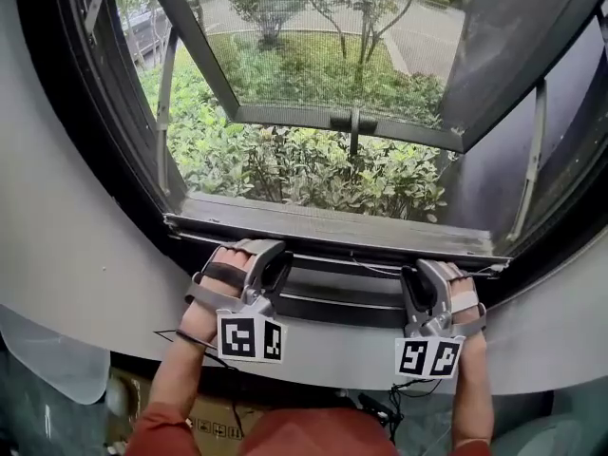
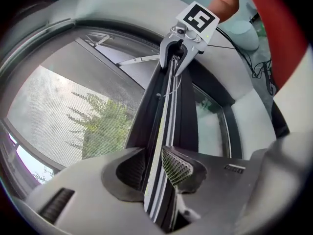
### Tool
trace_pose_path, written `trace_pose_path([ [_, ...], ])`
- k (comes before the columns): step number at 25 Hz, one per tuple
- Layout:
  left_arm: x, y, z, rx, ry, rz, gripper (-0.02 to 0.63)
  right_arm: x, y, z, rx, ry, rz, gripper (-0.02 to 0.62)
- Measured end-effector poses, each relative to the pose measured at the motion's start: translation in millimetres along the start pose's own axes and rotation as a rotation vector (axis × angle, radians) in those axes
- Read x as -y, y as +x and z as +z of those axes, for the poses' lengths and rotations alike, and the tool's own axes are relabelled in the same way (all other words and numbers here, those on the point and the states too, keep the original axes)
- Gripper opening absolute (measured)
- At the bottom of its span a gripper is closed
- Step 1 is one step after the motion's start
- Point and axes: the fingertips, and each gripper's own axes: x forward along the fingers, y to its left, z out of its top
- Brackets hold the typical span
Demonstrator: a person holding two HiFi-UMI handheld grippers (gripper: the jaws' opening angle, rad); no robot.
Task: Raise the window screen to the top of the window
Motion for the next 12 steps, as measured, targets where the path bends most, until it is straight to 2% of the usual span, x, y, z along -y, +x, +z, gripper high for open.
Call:
trace_pose_path([
  [4,-18,-3,4,-0.003,0.036,0.072,0.106,23,-1,6,0.008,-0.061,-0.106,0.078],
  [12,-61,-8,13,-0.069,0.133,0.27,0.088,62,0,18,-0.029,-0.158,-0.192,0.06],
])
